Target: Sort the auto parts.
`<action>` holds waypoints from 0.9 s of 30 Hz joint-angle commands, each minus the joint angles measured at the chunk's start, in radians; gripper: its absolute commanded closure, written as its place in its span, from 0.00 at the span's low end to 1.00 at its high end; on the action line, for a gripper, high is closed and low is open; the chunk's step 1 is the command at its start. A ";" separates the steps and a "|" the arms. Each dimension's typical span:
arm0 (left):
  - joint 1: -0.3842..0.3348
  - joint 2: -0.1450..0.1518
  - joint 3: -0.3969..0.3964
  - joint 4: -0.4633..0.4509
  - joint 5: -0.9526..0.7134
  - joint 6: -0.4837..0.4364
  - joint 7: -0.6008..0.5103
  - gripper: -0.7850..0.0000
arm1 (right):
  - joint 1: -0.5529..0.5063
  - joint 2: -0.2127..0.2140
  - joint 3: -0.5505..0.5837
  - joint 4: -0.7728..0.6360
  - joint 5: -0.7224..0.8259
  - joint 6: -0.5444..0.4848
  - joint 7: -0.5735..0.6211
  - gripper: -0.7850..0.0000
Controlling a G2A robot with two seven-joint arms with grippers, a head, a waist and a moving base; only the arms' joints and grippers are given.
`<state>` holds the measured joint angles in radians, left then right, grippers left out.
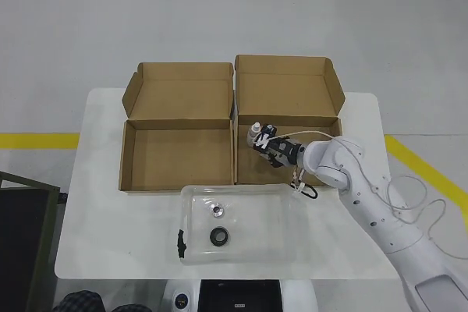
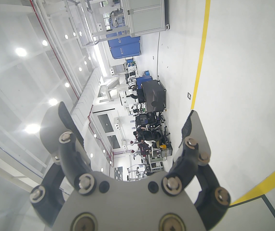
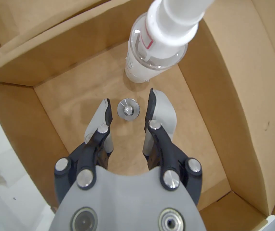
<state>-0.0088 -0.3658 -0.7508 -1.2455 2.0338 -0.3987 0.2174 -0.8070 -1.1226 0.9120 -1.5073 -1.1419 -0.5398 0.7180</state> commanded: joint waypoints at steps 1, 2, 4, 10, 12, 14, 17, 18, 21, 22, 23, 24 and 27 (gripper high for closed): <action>0.000 0.000 0.000 0.000 0.000 0.000 0.000 0.00 | -0.019 0.007 0.023 -0.037 -0.002 -0.003 0.005 0.61; 0.000 0.000 0.000 0.000 0.000 0.000 0.000 0.00 | -0.031 0.011 0.038 -0.059 -0.005 -0.003 0.009 0.60; 0.000 0.000 0.000 0.000 0.000 0.000 0.000 0.00 | -0.058 0.020 0.067 -0.107 0.001 -0.013 0.011 0.59; 0.000 0.000 0.000 0.000 0.000 0.000 0.000 0.00 | -0.153 0.043 0.143 -0.275 0.003 -0.033 0.008 0.54; 0.000 0.000 0.000 0.000 0.000 0.000 0.000 0.00 | -0.187 0.048 0.153 -0.335 -0.002 -0.043 0.003 0.54; 0.000 0.000 0.000 0.000 0.000 0.000 0.000 0.00 | -0.217 0.052 0.153 -0.387 -0.012 -0.053 0.002 0.53; 0.000 0.000 0.000 0.000 0.000 0.000 0.000 0.00 | -0.250 0.054 0.138 -0.441 -0.022 -0.072 -0.003 0.53; 0.000 0.000 0.000 0.000 0.000 0.000 0.000 0.00 | -0.258 0.054 0.129 -0.456 -0.026 -0.079 -0.006 0.53; 0.000 0.000 0.000 0.000 0.000 0.000 0.000 0.00 | -0.270 0.052 0.095 -0.481 -0.040 -0.098 -0.011 0.53; 0.000 0.000 0.000 0.000 0.000 0.000 0.000 0.00 | -0.270 0.051 0.081 -0.481 -0.043 -0.103 -0.012 0.53; 0.000 0.000 0.000 0.000 0.000 0.000 0.000 0.00 | -0.267 0.049 0.067 -0.479 -0.049 -0.105 -0.013 0.53; 0.000 0.000 0.000 0.000 0.000 0.000 0.000 0.00 | -0.264 0.046 0.050 -0.475 -0.049 -0.111 -0.016 0.53; 0.000 0.000 0.000 0.000 0.000 0.000 0.000 0.00 | -0.246 0.036 -0.003 -0.451 -0.037 -0.133 -0.027 0.53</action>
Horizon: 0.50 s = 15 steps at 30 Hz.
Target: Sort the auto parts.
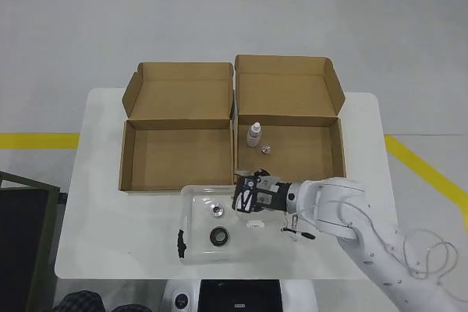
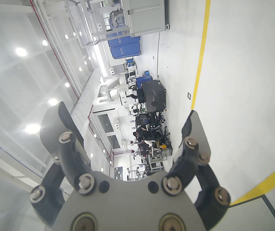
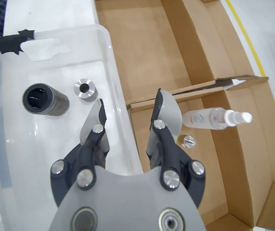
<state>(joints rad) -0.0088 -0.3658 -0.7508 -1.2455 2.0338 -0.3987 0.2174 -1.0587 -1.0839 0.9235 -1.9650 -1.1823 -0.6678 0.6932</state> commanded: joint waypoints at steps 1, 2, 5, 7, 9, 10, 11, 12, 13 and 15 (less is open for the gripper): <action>0.000 0.000 0.000 0.000 0.000 0.000 0.000 0.00 | 0.013 -0.006 -0.030 0.014 0.007 -0.010 -0.006 0.53; 0.000 0.000 0.000 0.000 0.000 0.000 0.000 0.00 | 0.021 -0.009 -0.046 0.019 0.004 -0.013 -0.005 0.53; 0.000 0.000 0.000 0.000 0.000 0.000 0.000 0.00 | 0.038 -0.018 -0.082 0.029 -0.002 -0.011 -0.008 0.53; 0.000 0.000 0.000 0.000 0.000 0.000 0.000 0.00 | 0.049 -0.024 -0.104 0.039 -0.006 -0.014 -0.007 0.53; 0.000 0.000 0.000 0.000 0.000 0.000 0.000 0.00 | 0.060 -0.030 -0.125 0.054 -0.009 -0.015 -0.008 0.53; 0.000 0.000 0.000 0.000 0.000 0.000 0.000 0.00 | 0.065 -0.033 -0.135 0.062 -0.010 -0.016 -0.009 0.53; 0.000 0.000 0.000 0.000 0.000 0.000 0.000 0.00 | 0.071 -0.036 -0.144 0.070 -0.011 -0.015 -0.010 0.53; 0.000 0.000 0.000 0.000 0.000 0.000 0.000 0.00 | 0.076 -0.039 -0.153 0.079 -0.011 -0.016 -0.011 0.53; 0.000 0.000 0.000 0.000 0.000 0.000 0.000 0.00 | 0.082 -0.041 -0.162 0.088 -0.012 -0.018 -0.011 0.53; 0.000 0.000 0.000 0.000 0.000 0.000 0.000 0.00 | 0.094 -0.047 -0.176 0.105 -0.010 -0.022 -0.014 0.53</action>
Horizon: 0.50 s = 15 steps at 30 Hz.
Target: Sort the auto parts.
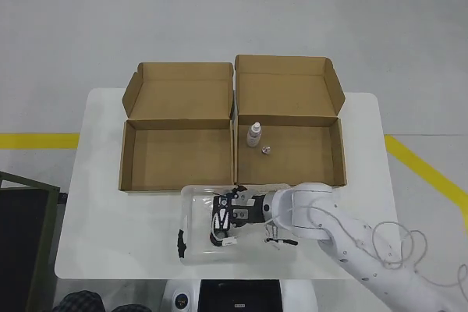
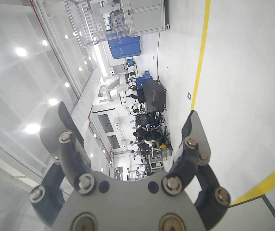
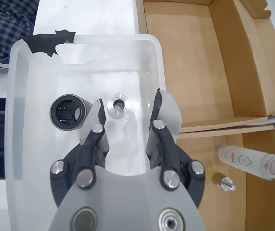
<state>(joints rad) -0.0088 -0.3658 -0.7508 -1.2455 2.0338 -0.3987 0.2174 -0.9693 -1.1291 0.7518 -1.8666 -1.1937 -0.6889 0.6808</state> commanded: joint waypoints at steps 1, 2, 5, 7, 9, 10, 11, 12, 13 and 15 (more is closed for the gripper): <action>0.000 0.000 0.000 0.000 0.000 0.000 0.000 0.00 | 0.010 -0.004 -0.011 0.013 0.001 -0.002 -0.003 0.53; 0.000 0.000 0.000 0.000 0.000 0.000 0.000 0.00 | 0.014 -0.007 -0.017 0.018 0.000 -0.003 -0.004 0.53; 0.000 0.000 0.000 0.000 0.000 0.000 0.000 0.00 | 0.024 -0.013 -0.032 0.038 0.000 -0.004 -0.006 0.54; 0.000 0.000 0.000 0.000 0.000 0.000 0.000 0.00 | 0.031 -0.018 -0.042 0.057 0.005 -0.006 -0.009 0.54; 0.000 0.000 0.000 0.000 0.000 0.000 0.000 0.00 | 0.040 -0.023 -0.054 0.077 0.005 -0.008 -0.014 0.54; 0.000 0.000 0.000 0.000 0.000 0.000 0.000 0.00 | 0.046 -0.027 -0.061 0.091 0.007 -0.008 -0.017 0.54; 0.000 0.000 0.000 0.000 0.000 0.000 0.000 0.00 | 0.050 -0.029 -0.064 0.099 0.007 -0.008 -0.019 0.54; 0.000 0.000 0.000 0.000 0.000 0.000 0.000 0.00 | 0.055 -0.032 -0.069 0.110 0.008 -0.008 -0.021 0.54; 0.000 0.000 0.000 0.000 0.000 0.000 0.000 0.00 | 0.061 -0.034 -0.072 0.119 0.008 -0.008 -0.023 0.54; 0.000 0.000 0.000 0.000 0.000 0.000 0.000 0.00 | 0.070 -0.039 -0.079 0.138 0.013 -0.010 -0.027 0.54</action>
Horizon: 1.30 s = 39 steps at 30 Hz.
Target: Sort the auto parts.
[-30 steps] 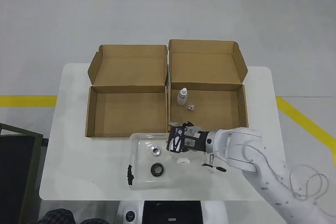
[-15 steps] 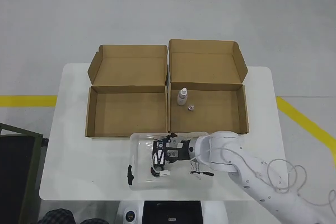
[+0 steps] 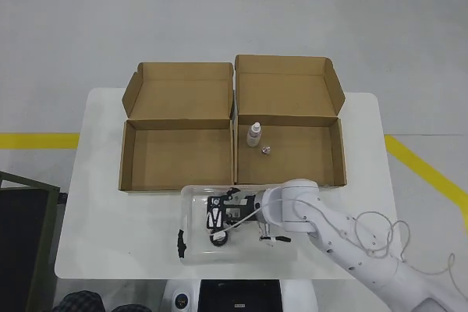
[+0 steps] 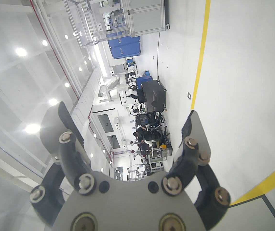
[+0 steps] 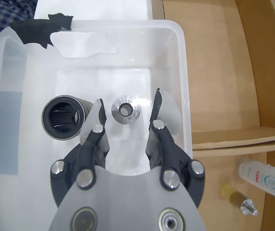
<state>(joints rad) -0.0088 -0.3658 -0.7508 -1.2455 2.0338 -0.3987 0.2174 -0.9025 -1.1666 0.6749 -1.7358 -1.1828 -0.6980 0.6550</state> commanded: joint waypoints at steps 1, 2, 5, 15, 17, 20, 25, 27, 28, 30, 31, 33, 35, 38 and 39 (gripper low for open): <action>0.000 0.000 0.000 0.000 0.000 0.000 0.000 0.00 | 0.008 -0.004 -0.005 0.015 0.004 -0.002 0.001 0.54; 0.000 0.000 0.000 0.000 0.000 0.000 0.000 0.00 | 0.012 -0.006 -0.009 0.023 0.006 -0.004 0.006 0.54; 0.000 0.000 0.000 0.000 0.000 0.000 0.000 0.00 | 0.022 -0.013 -0.020 0.044 0.011 -0.005 0.012 0.53; 0.000 0.000 0.000 0.000 0.000 0.000 0.000 0.00 | 0.048 -0.033 -0.044 0.112 0.025 -0.003 0.009 0.53; 0.000 0.000 0.000 0.000 0.000 0.000 0.000 0.00 | 0.052 -0.036 -0.048 0.124 0.026 -0.004 0.007 0.53; 0.000 0.000 0.000 0.000 0.000 0.000 0.000 0.00 | 0.057 -0.041 -0.054 0.138 0.028 -0.006 0.005 0.53; 0.000 0.000 0.000 0.000 0.000 0.000 0.000 0.00 | 0.064 -0.050 -0.068 0.155 0.029 -0.011 0.006 0.53; 0.000 0.000 0.000 0.000 0.000 0.000 0.000 0.00 | 0.068 -0.054 -0.073 0.164 0.031 -0.013 0.004 0.53; 0.000 0.000 0.000 0.000 0.000 0.000 0.000 0.00 | 0.070 -0.056 -0.075 0.170 0.031 -0.013 0.003 0.53; 0.000 0.000 0.000 0.000 0.000 0.000 0.000 0.00 | 0.074 -0.060 -0.078 0.178 0.033 -0.016 0.004 0.55; 0.000 0.000 0.000 0.000 0.000 0.000 0.000 0.00 | 0.075 -0.061 -0.080 0.182 0.034 -0.017 0.004 0.56; 0.000 0.000 0.000 0.000 0.000 0.000 0.000 0.00 | 0.078 -0.064 -0.081 0.188 0.038 -0.020 0.005 0.63; 0.000 0.000 0.000 0.000 0.000 0.000 0.000 0.00 | 0.080 -0.066 -0.083 0.192 0.040 -0.023 0.007 0.76; 0.000 0.000 0.000 0.000 0.000 0.000 0.000 0.00 | 0.079 -0.067 -0.080 0.189 0.042 -0.027 0.010 1.00; 0.000 0.000 0.000 0.000 0.000 0.000 0.000 0.00 | 0.077 -0.066 -0.078 0.184 0.043 -0.029 0.010 1.00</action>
<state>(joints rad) -0.0088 -0.3658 -0.7508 -1.2455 2.0338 -0.3987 0.2174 -0.8237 -1.2334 0.5957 -1.5481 -1.1404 -0.7255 0.6650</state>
